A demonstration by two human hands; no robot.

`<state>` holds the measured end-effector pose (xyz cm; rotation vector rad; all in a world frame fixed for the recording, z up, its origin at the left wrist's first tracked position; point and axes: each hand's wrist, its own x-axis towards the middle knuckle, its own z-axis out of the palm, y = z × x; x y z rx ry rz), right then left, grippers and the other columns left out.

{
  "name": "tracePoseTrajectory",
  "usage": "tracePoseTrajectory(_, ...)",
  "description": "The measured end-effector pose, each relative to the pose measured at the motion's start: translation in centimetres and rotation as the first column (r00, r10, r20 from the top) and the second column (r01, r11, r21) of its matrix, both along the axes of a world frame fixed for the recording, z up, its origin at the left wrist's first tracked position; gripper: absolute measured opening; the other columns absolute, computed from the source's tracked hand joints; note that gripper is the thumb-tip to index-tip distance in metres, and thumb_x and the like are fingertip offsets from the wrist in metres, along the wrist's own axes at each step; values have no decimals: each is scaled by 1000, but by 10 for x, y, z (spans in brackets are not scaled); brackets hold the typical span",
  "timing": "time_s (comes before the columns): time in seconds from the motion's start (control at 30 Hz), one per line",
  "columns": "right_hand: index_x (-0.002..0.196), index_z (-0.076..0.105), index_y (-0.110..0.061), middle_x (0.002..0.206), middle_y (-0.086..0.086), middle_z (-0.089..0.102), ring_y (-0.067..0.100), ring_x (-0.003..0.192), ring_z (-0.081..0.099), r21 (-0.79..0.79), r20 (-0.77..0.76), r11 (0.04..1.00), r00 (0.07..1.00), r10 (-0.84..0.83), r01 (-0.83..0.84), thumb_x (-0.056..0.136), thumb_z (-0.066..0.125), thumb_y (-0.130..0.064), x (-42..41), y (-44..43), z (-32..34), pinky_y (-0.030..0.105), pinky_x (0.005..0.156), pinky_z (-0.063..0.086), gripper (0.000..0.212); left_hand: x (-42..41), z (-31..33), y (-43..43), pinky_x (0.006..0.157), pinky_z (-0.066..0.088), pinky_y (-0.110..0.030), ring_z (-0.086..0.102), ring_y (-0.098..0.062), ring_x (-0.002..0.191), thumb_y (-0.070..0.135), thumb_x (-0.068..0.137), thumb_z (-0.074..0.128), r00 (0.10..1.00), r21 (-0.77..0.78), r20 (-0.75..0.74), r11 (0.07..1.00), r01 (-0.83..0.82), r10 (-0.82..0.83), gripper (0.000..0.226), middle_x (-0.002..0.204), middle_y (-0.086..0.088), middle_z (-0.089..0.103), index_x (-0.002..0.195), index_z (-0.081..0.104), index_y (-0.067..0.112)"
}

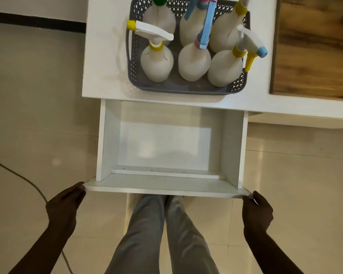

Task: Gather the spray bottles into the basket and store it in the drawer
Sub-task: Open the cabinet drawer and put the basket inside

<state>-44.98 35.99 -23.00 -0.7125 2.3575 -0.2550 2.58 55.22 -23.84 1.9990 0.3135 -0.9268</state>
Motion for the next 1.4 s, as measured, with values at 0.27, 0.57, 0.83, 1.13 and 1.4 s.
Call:
tracePoseTrajectory(0.27, 145, 60, -15, 138, 13, 68, 33, 130, 61, 24, 7, 992, 992, 123, -123, 97, 69, -19, -5, 0, 14, 38, 104, 43, 49, 16, 6, -5, 102, 57, -40, 74, -29, 106, -9, 88, 71, 991, 168, -46, 977, 133, -127, 34, 118, -21, 74, 121, 72, -1)
tracePoseTrajectory(0.57, 133, 69, -25, 127, -6, 72, 13, 117, 69, -427, 134, 842, 897, 420, -331, 97, 70, -23, 42, -184, 80, 26, 100, 51, 36, 79, 59, -210, 104, 57, -40, 72, -22, 112, 19, 89, 72, 807, 69, 480, 932, 355, -343, 38, 125, -3, 74, 127, 72, 20)
tracePoseTrajectory(0.83, 101, 74, -16, 97, 1, 75, 23, 104, 75, -403, 543, 903, 755, 369, -152, 98, 67, -19, 139, -356, 94, 36, 97, 61, 9, 68, 89, -409, 87, 57, -32, 64, -19, 80, 17, 100, 62, 878, -225, 138, 849, 479, -458, 7, 96, -3, 66, 99, 68, 16)
tracePoseTrajectory(1.13, 121, 69, 9, 127, 28, 67, 23, 97, 72, -305, 479, 903, 771, 419, -302, 96, 67, 0, 157, -385, 91, 25, 78, 64, 27, 53, 77, -444, 67, 61, -29, 70, -23, 78, 0, 95, 56, 858, -215, 112, 831, 513, -501, 23, 106, -19, 70, 114, 68, 3)
tracePoseTrajectory(1.4, 123, 73, -2, 107, 9, 76, 14, 83, 75, -285, 487, 908, 769, 413, -307, 98, 68, -7, 144, -355, 93, 19, 67, 61, 26, 45, 82, -414, 77, 66, -34, 73, -22, 71, 2, 95, 65, 876, -250, 110, 840, 482, -469, 13, 85, -13, 74, 86, 73, 8)
